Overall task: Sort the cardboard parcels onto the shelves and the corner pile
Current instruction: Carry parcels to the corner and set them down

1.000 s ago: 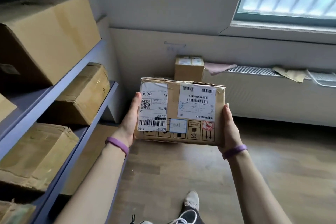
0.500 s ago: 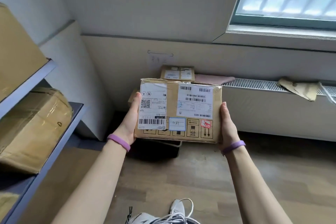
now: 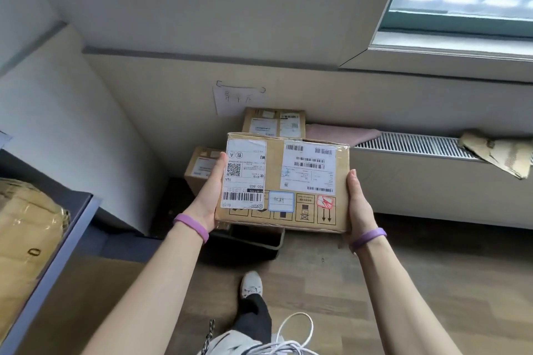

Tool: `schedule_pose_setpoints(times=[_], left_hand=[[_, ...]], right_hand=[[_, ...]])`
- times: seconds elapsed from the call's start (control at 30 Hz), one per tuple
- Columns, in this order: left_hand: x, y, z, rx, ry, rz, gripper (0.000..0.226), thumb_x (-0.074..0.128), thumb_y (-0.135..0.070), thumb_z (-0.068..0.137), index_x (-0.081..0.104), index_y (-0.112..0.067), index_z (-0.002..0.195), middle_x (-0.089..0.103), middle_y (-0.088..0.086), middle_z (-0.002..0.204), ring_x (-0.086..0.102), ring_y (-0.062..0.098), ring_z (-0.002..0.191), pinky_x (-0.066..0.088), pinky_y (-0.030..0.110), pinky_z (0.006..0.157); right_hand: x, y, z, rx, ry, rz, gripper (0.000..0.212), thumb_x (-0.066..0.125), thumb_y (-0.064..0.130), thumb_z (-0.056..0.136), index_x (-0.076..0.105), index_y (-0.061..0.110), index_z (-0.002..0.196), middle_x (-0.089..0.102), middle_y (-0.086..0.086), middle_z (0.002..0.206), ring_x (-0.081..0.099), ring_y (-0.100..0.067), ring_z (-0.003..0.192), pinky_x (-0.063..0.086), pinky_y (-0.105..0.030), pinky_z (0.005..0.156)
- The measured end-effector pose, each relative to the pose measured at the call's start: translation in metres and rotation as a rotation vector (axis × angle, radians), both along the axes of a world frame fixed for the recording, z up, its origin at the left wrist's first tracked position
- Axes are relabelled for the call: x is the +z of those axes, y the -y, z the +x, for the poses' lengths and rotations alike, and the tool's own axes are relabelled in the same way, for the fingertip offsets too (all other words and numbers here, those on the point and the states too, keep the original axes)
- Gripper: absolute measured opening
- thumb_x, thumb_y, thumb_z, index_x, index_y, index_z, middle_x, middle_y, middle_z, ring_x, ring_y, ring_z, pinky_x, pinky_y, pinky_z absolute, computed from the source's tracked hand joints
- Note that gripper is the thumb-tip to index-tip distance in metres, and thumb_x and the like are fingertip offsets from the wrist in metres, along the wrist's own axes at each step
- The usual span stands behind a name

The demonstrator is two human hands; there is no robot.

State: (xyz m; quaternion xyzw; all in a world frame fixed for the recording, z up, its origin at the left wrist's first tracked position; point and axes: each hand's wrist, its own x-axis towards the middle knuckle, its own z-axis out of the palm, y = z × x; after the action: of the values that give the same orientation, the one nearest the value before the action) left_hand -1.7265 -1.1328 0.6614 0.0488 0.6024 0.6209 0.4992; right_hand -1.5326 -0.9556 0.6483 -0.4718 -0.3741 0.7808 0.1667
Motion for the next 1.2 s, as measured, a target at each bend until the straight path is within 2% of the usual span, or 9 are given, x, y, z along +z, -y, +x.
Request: schedule_pose_setpoints(times=[0.13, 0.23, 0.37, 0.47, 0.73, 0.97, 1.13, 1.2], left_hand=[[-0.026, -0.035, -0.045, -0.022, 0.056, -0.037, 0.067, 0.030, -0.075, 0.091, 0.060, -0.031, 0.132, 0.070, 0.004, 0.123, 0.067, 0.028, 0.113, 0.047, 0.053, 0.105], [-0.043, -0.060, -0.075, -0.042, 0.089, -0.075, 0.063, 0.028, -0.073, 0.093, 0.062, -0.031, 0.125, 0.073, 0.002, 0.117, 0.070, 0.024, 0.107, 0.054, 0.045, 0.095], [-0.069, -0.088, -0.107, -0.059, 0.152, -0.089, 0.062, 0.028, -0.072, 0.094, 0.062, -0.031, 0.126, 0.071, 0.001, 0.122, 0.067, 0.022, 0.113, 0.048, 0.046, 0.103], [-0.089, -0.106, -0.125, -0.058, 0.192, -0.098, 0.061, 0.028, -0.069, 0.095, 0.061, -0.029, 0.128, 0.070, -0.001, 0.123, 0.067, 0.019, 0.114, 0.047, 0.043, 0.104], [-0.139, -0.130, -0.154, -0.022, 0.249, -0.137, 0.060, 0.027, -0.068, 0.096, 0.059, -0.031, 0.131, 0.069, -0.003, 0.126, 0.065, 0.016, 0.117, 0.047, 0.041, 0.103], [-0.176, -0.135, -0.167, 0.028, 0.245, -0.198, 0.056, 0.025, -0.066, 0.096, 0.062, -0.034, 0.123, 0.071, -0.005, 0.121, 0.067, 0.014, 0.113, 0.049, 0.037, 0.094], [-0.198, -0.142, -0.183, 0.017, 0.257, -0.219, 0.055, 0.025, -0.064, 0.098, 0.063, -0.032, 0.122, 0.072, -0.005, 0.118, 0.067, 0.015, 0.111, 0.051, 0.036, 0.091], [-0.208, -0.144, -0.186, 0.017, 0.264, -0.231, 0.056, 0.025, -0.064, 0.098, 0.062, -0.031, 0.124, 0.071, -0.004, 0.122, 0.066, 0.016, 0.113, 0.050, 0.038, 0.094]], right_hand=[[-0.023, -0.031, -0.040, -0.030, 0.064, -0.012, 0.063, 0.048, 0.071, 0.086, 0.069, 0.021, 0.117, 0.074, -0.010, 0.109, 0.071, -0.032, 0.101, 0.055, -0.052, 0.091], [-0.040, -0.051, -0.069, -0.055, 0.119, -0.033, 0.059, 0.048, 0.070, 0.088, 0.070, 0.022, 0.115, 0.075, -0.009, 0.107, 0.071, -0.032, 0.100, 0.057, -0.049, 0.088], [-0.068, -0.075, -0.098, -0.071, 0.172, -0.071, 0.060, 0.049, 0.070, 0.088, 0.069, 0.022, 0.118, 0.075, -0.009, 0.108, 0.070, -0.032, 0.102, 0.052, -0.055, 0.095], [-0.087, -0.089, -0.115, -0.076, 0.219, -0.099, 0.063, 0.050, 0.070, 0.087, 0.067, 0.022, 0.123, 0.074, -0.008, 0.110, 0.070, -0.031, 0.103, 0.052, -0.055, 0.096], [-0.131, -0.115, -0.147, -0.049, 0.280, -0.158, 0.057, 0.045, 0.066, 0.092, 0.070, 0.019, 0.111, 0.076, -0.011, 0.102, 0.072, -0.032, 0.095, 0.054, -0.053, 0.094], [-0.166, -0.126, -0.169, 0.001, 0.282, -0.194, 0.054, 0.042, 0.063, 0.095, 0.068, 0.020, 0.116, 0.076, -0.009, 0.100, 0.074, -0.026, 0.086, 0.056, -0.049, 0.089], [-0.186, -0.124, -0.177, -0.010, 0.283, -0.222, 0.055, 0.041, 0.063, 0.095, 0.067, 0.020, 0.117, 0.077, -0.007, 0.099, 0.074, -0.023, 0.085, 0.058, -0.046, 0.086], [-0.193, -0.122, -0.180, -0.011, 0.302, -0.217, 0.062, 0.045, 0.068, 0.087, 0.066, 0.021, 0.122, 0.076, -0.006, 0.105, 0.073, -0.024, 0.095, 0.055, -0.049, 0.094]])
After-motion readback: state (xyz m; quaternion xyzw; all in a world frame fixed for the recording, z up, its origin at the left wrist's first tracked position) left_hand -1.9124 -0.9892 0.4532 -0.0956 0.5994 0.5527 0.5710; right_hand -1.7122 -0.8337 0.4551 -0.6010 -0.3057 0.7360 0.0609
